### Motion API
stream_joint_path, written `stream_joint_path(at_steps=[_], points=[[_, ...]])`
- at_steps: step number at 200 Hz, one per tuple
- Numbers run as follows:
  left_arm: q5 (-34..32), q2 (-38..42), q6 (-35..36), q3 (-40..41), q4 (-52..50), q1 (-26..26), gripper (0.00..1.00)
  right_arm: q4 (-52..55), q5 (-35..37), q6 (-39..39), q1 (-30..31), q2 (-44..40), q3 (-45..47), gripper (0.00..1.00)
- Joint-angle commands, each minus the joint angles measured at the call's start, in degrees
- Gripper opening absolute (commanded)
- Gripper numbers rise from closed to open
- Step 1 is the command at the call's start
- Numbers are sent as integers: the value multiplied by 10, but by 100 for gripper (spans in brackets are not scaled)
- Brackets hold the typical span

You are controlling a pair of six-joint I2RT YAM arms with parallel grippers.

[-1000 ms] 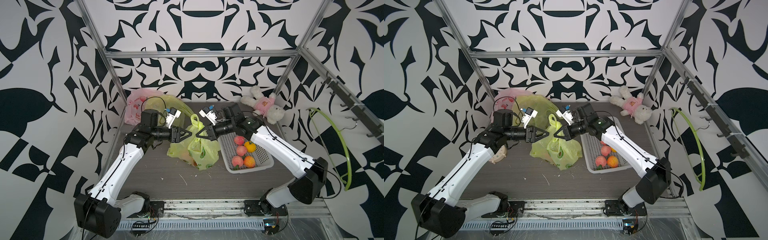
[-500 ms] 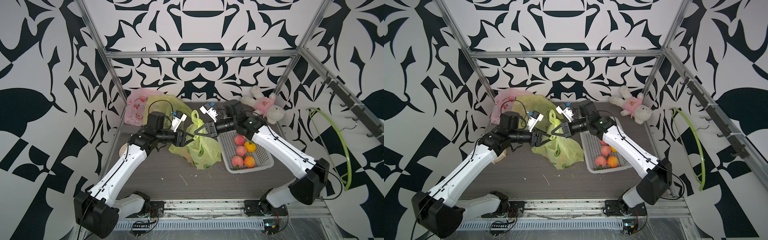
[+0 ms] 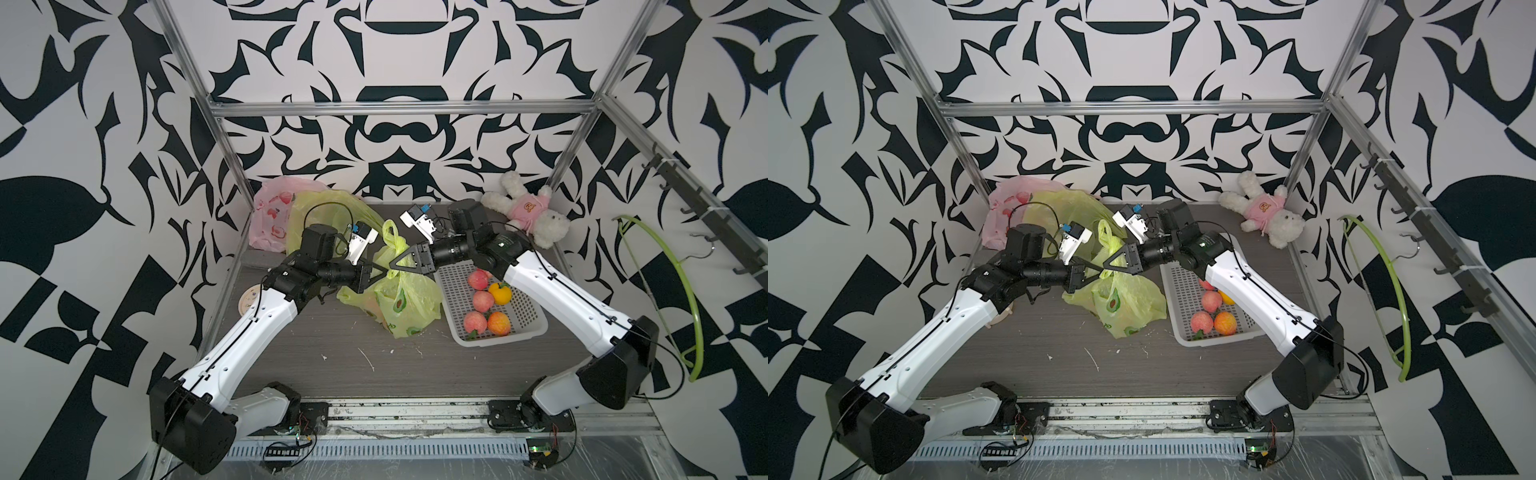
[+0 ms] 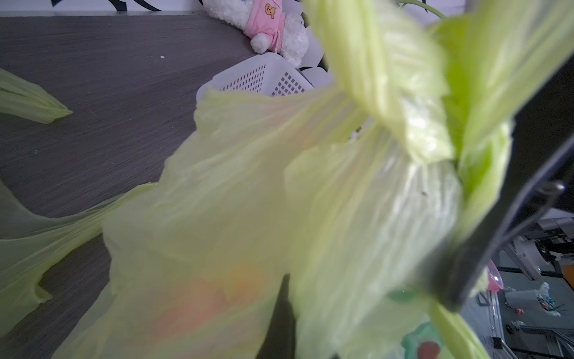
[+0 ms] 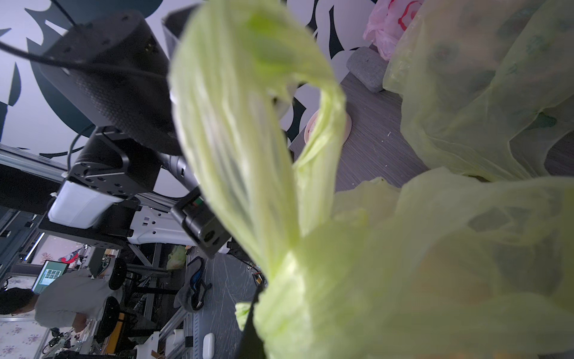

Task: Place the peach into a plastic bag & tie a knot
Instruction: Cross the plastic bag at the center of the board.

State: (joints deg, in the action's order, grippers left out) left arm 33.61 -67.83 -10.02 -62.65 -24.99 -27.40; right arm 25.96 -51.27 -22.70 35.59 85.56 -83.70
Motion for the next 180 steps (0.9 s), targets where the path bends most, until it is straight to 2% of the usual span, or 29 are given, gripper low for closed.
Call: stream_joint_path(at_steps=[1, 48, 101, 144, 180], points=[[-35, 22, 12, -11, -20, 6, 0, 24, 11, 37, -3, -17, -6, 6], [-39, 43, 19, -21, -45, 24, 0, 61, 37, 62, -7, -18, -8, 12], [-27, 53, 18, -26, -50, 35, 0, 74, 53, 70, -7, -15, -9, 13], [30, 39, 0, -36, -56, 35, 0, 74, 96, 66, -7, -16, -8, 0], [51, 31, -8, -15, -60, 25, 0, 1, 153, 17, -7, -29, 14, 0]])
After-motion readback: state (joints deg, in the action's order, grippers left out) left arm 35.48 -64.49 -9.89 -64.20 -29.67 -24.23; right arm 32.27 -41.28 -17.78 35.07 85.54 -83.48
